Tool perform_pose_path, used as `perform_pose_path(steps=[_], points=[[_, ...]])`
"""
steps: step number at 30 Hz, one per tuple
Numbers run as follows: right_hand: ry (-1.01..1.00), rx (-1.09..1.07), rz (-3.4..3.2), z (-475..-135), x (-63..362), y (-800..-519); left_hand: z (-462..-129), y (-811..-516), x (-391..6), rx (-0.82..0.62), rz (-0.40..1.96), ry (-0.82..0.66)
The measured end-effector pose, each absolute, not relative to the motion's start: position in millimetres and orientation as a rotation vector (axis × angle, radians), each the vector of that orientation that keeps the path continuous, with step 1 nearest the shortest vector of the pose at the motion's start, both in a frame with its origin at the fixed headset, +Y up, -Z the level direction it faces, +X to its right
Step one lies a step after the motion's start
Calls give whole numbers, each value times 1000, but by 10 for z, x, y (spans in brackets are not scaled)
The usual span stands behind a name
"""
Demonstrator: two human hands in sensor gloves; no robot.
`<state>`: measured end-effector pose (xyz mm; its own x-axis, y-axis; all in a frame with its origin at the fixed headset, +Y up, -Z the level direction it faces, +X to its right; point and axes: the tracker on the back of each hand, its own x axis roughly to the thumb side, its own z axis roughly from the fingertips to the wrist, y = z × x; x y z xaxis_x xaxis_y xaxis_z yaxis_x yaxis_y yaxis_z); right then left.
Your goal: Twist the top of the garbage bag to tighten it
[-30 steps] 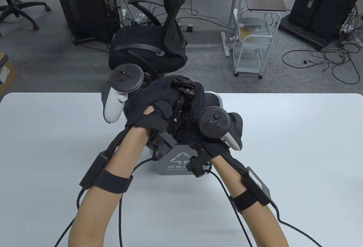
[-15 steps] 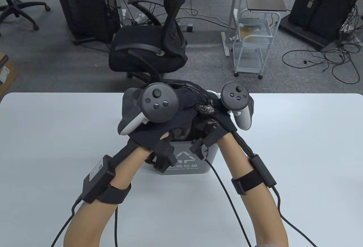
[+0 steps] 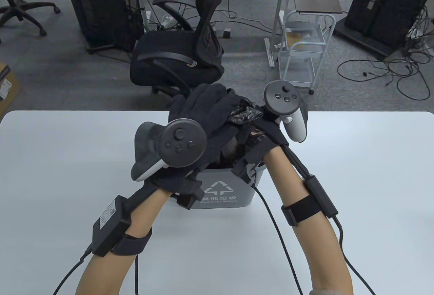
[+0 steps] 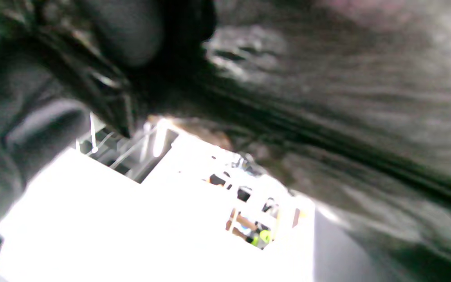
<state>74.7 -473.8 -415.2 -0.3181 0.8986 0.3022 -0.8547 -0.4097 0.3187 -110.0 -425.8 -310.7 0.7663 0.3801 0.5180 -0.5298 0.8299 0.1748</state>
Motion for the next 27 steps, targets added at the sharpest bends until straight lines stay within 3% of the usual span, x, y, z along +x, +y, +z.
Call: perform_pose_path(steps=[4,7,13,20,27], points=[[119,495,1889,-4138,772,-4643,-3150,-4515,-1385,297,713,-447],[108,491,1886,-4133,777,-4562,-3261,-4818,-1516,198,860,-435],[30,503,2012,-4122,743,-4358,-3458,-5293,-1383,26,870,-384],[-93,534,2155,-4051,724,-4196,-3587,-5286,-1123,5,884,-337],[-43,576,2020,-3954,666,-4161,-3648,-5224,-937,57,864,-265]])
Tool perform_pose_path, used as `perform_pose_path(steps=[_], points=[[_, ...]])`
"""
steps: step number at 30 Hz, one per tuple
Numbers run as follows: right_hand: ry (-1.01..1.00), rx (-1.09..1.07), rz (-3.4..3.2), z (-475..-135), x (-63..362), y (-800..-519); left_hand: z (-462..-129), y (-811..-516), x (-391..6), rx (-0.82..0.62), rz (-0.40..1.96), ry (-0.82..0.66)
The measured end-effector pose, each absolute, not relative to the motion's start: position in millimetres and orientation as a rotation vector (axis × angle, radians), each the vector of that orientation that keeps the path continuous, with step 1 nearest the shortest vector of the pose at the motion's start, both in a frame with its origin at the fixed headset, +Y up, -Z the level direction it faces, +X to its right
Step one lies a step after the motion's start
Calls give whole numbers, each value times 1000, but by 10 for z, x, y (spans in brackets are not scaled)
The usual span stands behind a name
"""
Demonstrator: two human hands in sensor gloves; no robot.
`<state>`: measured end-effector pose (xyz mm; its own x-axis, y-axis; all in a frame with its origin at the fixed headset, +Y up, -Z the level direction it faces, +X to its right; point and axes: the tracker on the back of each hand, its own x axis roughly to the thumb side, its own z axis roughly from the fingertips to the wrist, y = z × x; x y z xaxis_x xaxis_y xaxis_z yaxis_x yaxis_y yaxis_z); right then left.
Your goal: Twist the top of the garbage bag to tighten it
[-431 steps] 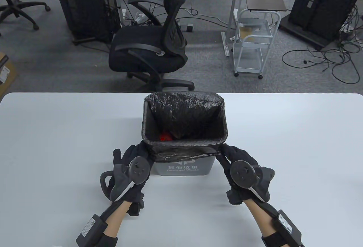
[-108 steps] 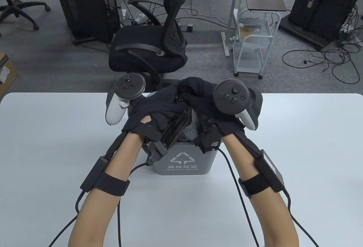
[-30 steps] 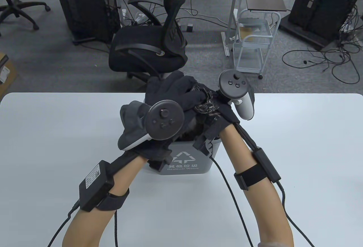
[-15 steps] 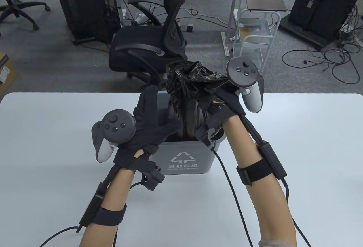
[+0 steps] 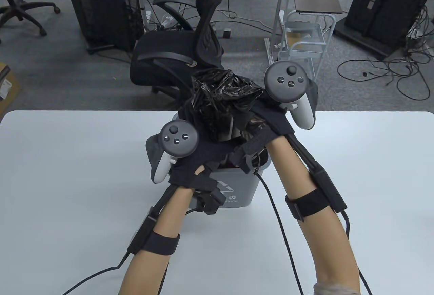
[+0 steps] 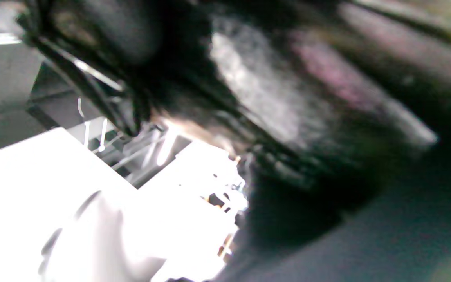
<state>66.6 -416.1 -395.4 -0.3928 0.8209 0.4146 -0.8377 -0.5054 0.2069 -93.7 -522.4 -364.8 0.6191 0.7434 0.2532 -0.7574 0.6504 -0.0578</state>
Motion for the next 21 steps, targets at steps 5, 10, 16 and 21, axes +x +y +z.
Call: perform_pose_path(steps=[5,10,16,21], points=[[-9,580,1949,-3906,606,-4177,-3664,-5226,-876,67,894,-225],[2,549,1862,-3882,559,-4248,-3704,-5221,-849,65,919,-183],[42,510,1746,-3838,483,-4344,-3792,-5245,-833,38,998,-178],[49,473,1729,-3827,473,-4379,-3846,-5238,-868,57,1021,-151]])
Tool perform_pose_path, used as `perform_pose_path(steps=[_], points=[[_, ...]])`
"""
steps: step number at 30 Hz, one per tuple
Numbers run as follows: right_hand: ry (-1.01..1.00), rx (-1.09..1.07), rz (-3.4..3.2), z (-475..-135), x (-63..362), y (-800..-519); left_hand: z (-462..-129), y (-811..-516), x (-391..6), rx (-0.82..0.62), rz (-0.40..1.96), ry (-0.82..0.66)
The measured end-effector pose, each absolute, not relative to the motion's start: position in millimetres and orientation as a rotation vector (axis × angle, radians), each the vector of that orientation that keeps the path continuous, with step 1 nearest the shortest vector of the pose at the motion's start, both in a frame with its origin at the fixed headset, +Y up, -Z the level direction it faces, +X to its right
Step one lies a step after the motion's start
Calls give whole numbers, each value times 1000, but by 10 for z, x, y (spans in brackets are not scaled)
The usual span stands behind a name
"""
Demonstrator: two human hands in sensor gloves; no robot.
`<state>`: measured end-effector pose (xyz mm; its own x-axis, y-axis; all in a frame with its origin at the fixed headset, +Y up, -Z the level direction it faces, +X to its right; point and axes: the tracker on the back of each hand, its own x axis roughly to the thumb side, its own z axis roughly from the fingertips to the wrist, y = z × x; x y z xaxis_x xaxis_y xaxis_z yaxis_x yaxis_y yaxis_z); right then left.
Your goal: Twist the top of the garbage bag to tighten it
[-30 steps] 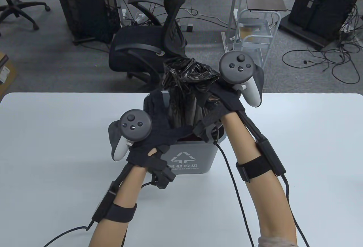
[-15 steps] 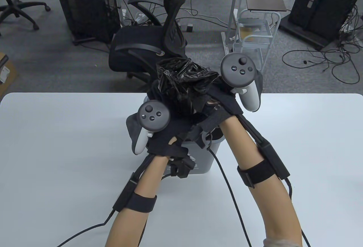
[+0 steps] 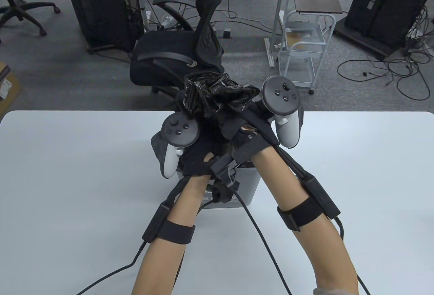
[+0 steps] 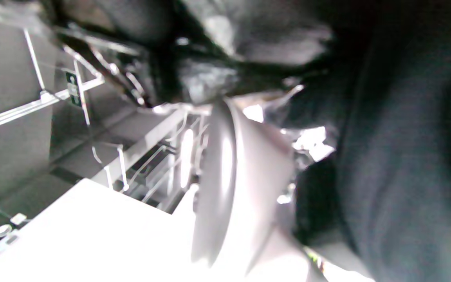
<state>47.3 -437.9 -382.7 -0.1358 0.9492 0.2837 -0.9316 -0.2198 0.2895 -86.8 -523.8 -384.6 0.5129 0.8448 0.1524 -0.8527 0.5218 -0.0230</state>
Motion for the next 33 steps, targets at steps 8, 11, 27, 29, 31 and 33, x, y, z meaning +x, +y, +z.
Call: perform_pose_path(steps=[8,11,27,29,31,33], points=[[208,438,1596,-3915,541,-4450,-3898,-5231,-887,27,1066,-142],[268,444,1547,-3957,588,-4455,-3901,-5229,-877,41,1071,-137],[184,461,1541,-4085,854,-4451,-4023,-5205,-836,-68,1098,-227],[147,443,1574,-4092,923,-4431,-4033,-5197,-852,-85,1116,-230],[105,412,1605,-4096,1006,-4421,-4045,-5188,-881,-87,1127,-231],[79,383,1612,-4111,1085,-4426,-4051,-5181,-900,-97,1128,-234]])
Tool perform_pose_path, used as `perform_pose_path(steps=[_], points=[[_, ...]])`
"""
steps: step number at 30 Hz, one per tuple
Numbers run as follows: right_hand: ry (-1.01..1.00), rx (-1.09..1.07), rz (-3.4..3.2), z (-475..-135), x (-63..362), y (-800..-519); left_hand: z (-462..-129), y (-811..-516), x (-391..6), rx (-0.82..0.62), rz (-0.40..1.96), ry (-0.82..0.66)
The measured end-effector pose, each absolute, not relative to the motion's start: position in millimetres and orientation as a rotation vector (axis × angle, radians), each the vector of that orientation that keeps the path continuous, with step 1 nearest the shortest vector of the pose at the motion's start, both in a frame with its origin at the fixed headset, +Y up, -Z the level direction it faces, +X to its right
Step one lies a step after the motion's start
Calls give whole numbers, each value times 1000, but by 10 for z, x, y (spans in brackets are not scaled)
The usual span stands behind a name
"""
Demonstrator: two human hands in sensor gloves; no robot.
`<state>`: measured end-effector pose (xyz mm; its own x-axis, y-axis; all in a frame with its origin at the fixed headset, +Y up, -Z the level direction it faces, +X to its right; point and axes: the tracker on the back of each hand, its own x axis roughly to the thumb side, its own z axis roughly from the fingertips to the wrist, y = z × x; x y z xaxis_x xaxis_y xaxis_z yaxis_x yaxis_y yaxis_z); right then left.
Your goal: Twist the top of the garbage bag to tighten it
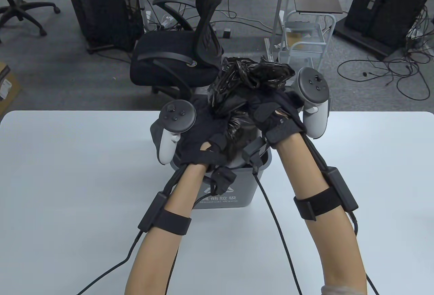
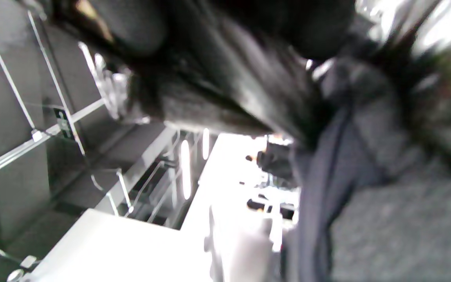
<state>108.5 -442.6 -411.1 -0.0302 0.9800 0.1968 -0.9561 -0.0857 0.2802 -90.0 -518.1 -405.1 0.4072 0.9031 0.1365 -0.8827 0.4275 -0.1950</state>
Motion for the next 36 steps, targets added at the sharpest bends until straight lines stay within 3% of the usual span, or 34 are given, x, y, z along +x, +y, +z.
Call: perform_pose_path(steps=[13,17,20,22,25,36], points=[[24,271,1556,-4213,1362,-4599,-4099,-5171,-947,-169,1151,-265],[-6,385,1535,-4209,1453,-4627,-4129,-5137,-1013,-192,1192,-271],[118,563,1710,-4165,1486,-4676,-4145,-5112,-1055,-200,1194,-295],[208,660,1890,-4119,1443,-4740,-4150,-5095,-1070,-190,1191,-290],[185,706,2126,-4055,1312,-4847,-4145,-5053,-1075,-186,1189,-277],[-46,693,2300,-3970,903,-4983,-4070,-4868,-1073,-186,1168,-289]])
